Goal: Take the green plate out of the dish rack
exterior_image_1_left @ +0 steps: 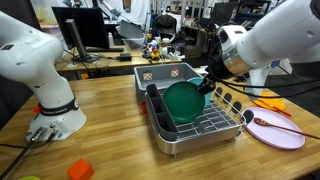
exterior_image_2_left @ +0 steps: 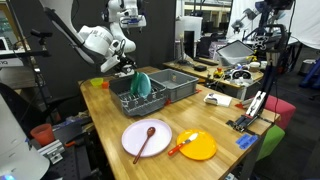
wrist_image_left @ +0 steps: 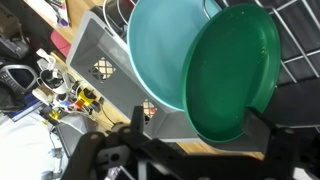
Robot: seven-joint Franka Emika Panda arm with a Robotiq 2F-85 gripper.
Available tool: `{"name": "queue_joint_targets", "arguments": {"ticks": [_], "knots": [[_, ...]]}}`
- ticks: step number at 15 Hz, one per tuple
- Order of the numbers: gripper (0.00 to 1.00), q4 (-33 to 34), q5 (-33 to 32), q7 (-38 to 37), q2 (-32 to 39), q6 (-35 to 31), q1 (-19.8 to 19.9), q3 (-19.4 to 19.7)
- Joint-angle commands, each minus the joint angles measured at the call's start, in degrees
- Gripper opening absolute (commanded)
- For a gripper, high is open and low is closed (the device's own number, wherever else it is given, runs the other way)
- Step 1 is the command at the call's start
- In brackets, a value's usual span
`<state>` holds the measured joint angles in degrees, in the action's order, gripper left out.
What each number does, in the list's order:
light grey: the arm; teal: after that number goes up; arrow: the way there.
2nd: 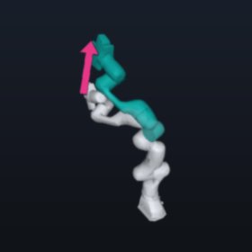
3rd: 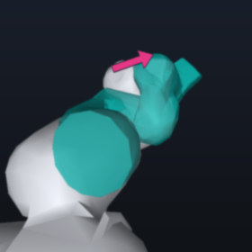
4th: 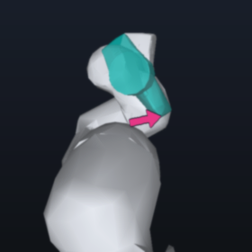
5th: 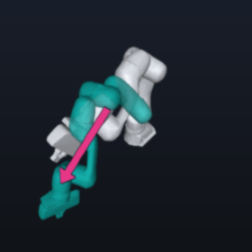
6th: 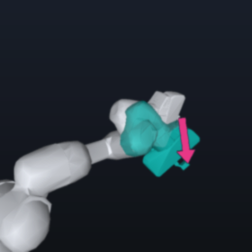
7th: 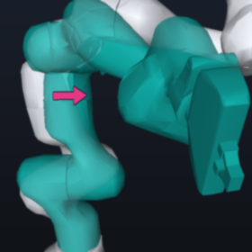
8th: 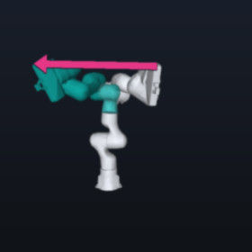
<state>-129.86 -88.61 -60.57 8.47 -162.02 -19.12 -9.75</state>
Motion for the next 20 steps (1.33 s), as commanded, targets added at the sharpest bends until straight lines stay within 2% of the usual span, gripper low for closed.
{"name": "queue_joint_targets", "arguments": {"ticks": [1,6,12,13,14,15,20], "knots": [[1.0,0.8,-4.1,-3.9,2.4,0.1,0.2,0.8],[1.0,2.8,-7.2,-8.4,5.7,-1.3,0.3,1.8],[0.98,5.0,-7.7,-9.6,8.8,-2.3,0.7,2.2],[0.95,5.4,-7.8,-9.7,9.3,-2.8,0.8,2.2],[0.85,5.7,-7.9,-9.7,9.7,-3.5,1.0,2.2],[0.68,6.1,-8.0,-9.8,10.1,-4.4,1.1,2.2],[0.31,7.5,-7.8,-9.8,11.1,-6.9,1.8,2.4]]}}
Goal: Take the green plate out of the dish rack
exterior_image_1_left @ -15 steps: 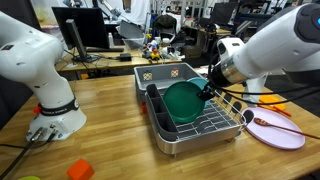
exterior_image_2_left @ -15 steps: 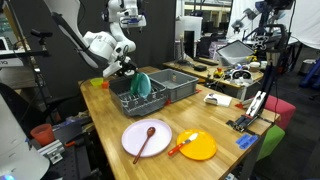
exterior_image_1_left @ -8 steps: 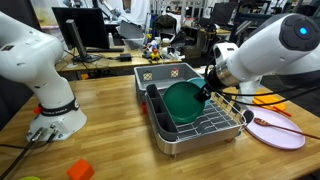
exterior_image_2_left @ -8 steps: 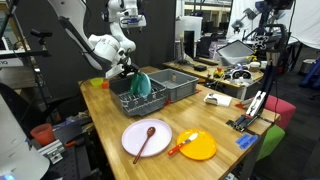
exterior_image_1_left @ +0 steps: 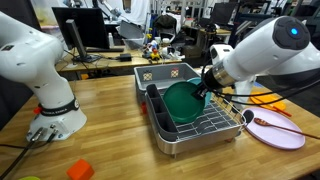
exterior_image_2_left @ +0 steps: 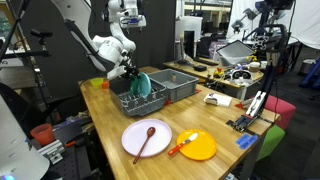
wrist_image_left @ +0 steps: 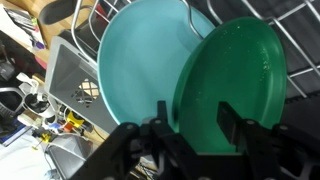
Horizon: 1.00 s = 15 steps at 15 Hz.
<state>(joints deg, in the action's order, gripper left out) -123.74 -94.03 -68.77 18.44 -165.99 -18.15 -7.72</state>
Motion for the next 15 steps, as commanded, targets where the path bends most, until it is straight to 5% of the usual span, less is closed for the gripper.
{"name": "queue_joint_targets", "arguments": {"ticks": [1,5,15], "knots": [[0.26,1.5,-2.4,-1.6,1.4,-3.3,1.0,0.4],[0.01,1.8,-2.1,-1.3,1.6,-3.9,1.5,0.7],[0.02,1.5,-1.7,-0.9,1.2,-4.8,1.8,1.0]]}}
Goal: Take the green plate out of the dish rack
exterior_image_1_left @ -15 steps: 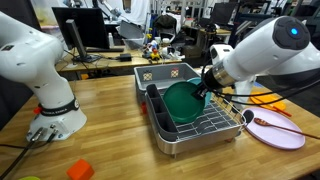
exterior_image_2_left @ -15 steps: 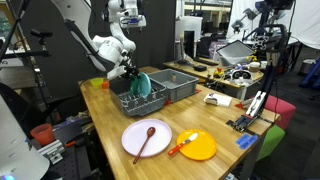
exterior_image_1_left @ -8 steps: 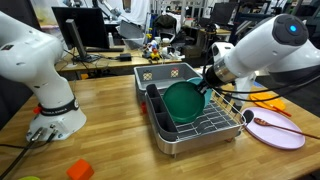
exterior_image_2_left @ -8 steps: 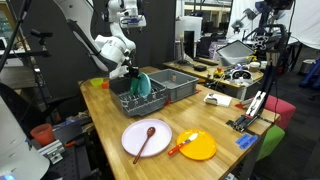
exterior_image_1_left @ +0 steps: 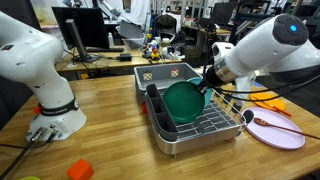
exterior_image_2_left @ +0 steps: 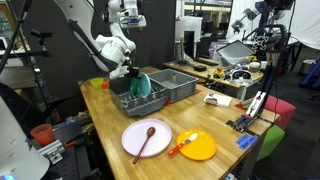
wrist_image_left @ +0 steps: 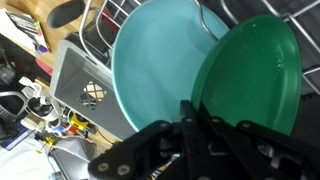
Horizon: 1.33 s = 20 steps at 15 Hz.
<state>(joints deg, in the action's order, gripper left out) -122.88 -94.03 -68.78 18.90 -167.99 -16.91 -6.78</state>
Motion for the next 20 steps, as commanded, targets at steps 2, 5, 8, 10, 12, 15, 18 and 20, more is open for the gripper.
{"name": "queue_joint_targets", "arguments": {"ticks": [2,5,8,10,12,15,18,20], "knots": [[0.02,0.1,-1.5,-0.8,-0.1,-2.7,0.6,0.2],[0.02,-0.4,-1.4,-1.2,-0.8,-3.5,0.8,0.3],[0.02,-0.7,-1.8,-1.5,-1.6,-3.3,0.8,0.5],[0.02,-1.0,-1.8,-1.5,-2.2,-3.1,0.9,0.6],[0.02,-1.5,-1.3,-1.0,-3.0,-3.0,1.0,0.6],[0.02,-2.2,-1.3,-0.7,-4.4,-3.2,1.2,0.6],[0.02,-3.4,-1.0,-0.5,-6.7,-3.4,1.3,0.7],[0.02,-4.8,-0.5,-0.3,-8.6,-3.6,1.5,0.8]]}}
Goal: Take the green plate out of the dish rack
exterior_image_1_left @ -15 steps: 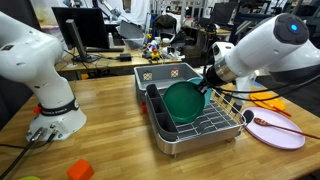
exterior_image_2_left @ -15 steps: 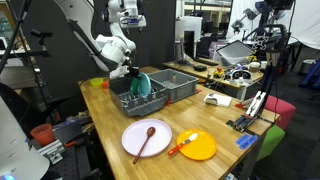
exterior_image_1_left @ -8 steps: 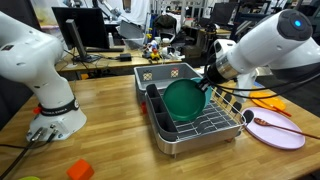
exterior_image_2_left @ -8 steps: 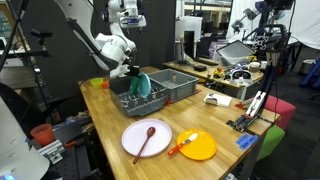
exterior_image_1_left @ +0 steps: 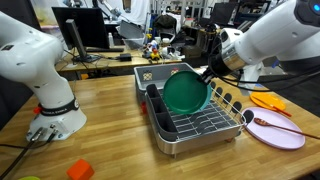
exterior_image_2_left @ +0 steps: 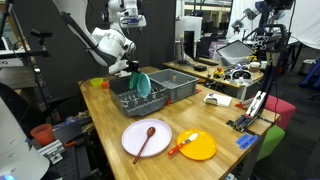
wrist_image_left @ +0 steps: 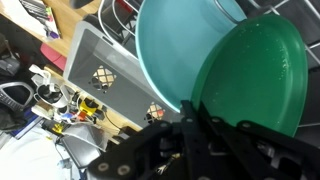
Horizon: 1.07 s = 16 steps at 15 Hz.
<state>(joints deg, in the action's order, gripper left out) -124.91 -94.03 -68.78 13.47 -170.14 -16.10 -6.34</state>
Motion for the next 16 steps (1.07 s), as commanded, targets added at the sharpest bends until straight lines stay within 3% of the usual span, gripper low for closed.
{"name": "queue_joint_targets", "arguments": {"ticks": [1,5,11,16], "knots": [[0.02,-3.7,-0.5,-0.5,-4.1,-1.2,0.8,0.6],[0.02,-7.0,-0.6,-3.0,-8.7,-1.7,1.8,2.1],[0.02,-10.1,1.0,-11.8,-16.0,-10.2,5.2,6.7],[0.02,-12.1,2.0,-18.0,-18.6,-12.2,7.2,10.7]]}}
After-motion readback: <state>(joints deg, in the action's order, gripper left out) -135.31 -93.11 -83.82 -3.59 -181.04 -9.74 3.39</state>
